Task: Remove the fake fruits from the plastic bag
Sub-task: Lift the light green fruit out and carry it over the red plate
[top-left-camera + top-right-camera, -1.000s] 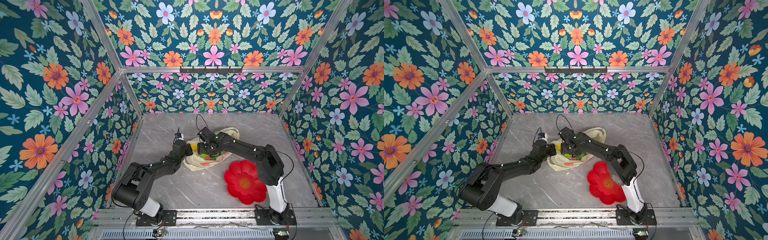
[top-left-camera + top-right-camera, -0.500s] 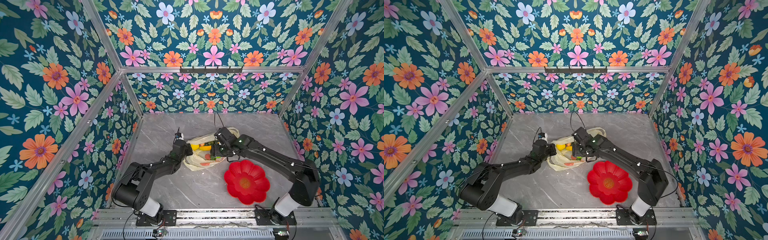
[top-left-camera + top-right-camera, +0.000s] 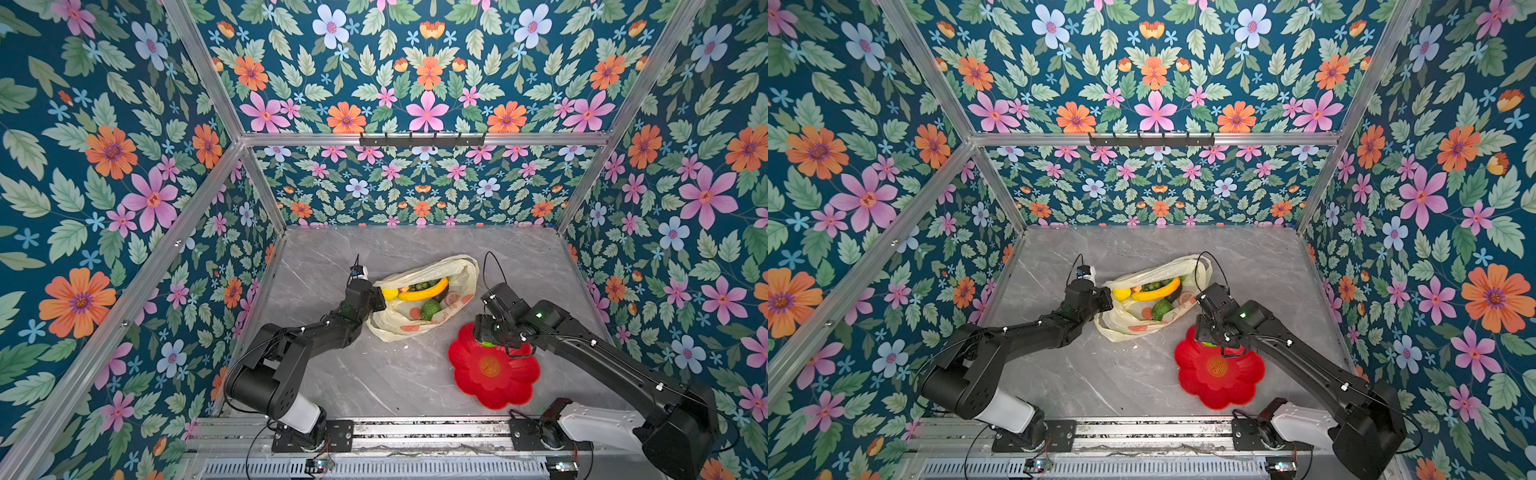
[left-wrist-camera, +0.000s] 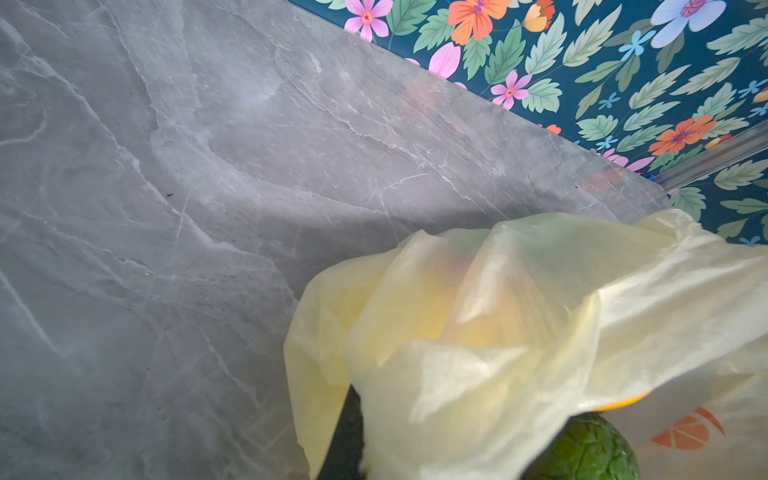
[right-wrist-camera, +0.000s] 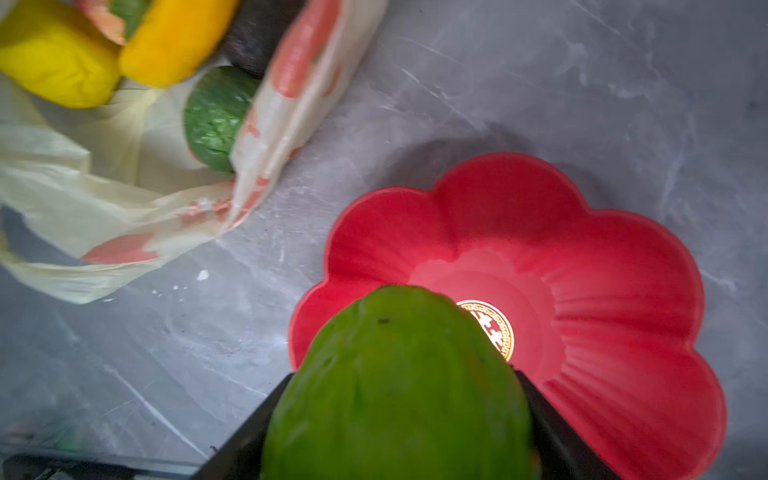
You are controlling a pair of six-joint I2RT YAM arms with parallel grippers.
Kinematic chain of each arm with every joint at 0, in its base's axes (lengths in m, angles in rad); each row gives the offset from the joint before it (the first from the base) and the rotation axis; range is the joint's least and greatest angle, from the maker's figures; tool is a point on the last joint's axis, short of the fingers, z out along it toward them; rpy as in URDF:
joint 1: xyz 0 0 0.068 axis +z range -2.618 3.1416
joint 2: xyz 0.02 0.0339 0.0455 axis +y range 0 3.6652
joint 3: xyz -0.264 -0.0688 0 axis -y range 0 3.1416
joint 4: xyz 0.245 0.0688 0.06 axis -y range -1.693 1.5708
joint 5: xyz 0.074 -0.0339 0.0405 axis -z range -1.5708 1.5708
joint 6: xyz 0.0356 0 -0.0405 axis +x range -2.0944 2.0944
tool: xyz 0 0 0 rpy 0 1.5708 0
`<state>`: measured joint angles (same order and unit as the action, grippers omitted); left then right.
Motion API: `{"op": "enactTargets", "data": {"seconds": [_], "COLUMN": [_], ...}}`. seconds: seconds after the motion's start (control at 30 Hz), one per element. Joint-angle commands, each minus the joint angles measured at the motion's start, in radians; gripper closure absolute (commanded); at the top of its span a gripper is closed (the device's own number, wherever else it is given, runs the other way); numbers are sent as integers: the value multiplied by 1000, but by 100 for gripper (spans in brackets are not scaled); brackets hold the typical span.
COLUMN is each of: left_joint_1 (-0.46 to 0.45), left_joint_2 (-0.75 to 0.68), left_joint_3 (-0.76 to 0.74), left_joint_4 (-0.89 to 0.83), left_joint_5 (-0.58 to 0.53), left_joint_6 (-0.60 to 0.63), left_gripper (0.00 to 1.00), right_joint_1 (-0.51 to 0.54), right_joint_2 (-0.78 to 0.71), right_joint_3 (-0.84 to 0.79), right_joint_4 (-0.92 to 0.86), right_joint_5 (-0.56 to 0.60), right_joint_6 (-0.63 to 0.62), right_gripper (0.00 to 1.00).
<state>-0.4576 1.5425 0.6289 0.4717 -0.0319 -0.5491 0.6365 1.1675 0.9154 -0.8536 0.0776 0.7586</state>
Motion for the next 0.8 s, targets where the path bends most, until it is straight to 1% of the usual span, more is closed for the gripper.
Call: {"op": "enactTargets", "data": {"seconds": [0.0, 0.13, 0.33, 0.57, 0.77], "left_joint_1": [0, 0, 0, 0, 0], "left_joint_2": [6, 11, 16, 13, 12], "left_joint_3": [5, 6, 7, 6, 6], "left_joint_4": [9, 10, 12, 10, 10], "left_joint_5": [-1, 0, 1, -2, 0], "left_joint_6": [3, 3, 2, 3, 3], "left_gripper": [92, 92, 92, 92, 91], "right_joint_1": [-31, -70, -115, -118, -120], "right_joint_2": [-20, -25, 16, 86, 136], "right_joint_3": [-74, -159, -234, -253, -244], "right_joint_4": [48, 139, 246, 302, 290], "right_joint_5": [-36, -53, -74, -56, -27], "right_joint_6": [52, 75, 98, 113, 123], "right_gripper": [33, 33, 33, 33, 33]}}
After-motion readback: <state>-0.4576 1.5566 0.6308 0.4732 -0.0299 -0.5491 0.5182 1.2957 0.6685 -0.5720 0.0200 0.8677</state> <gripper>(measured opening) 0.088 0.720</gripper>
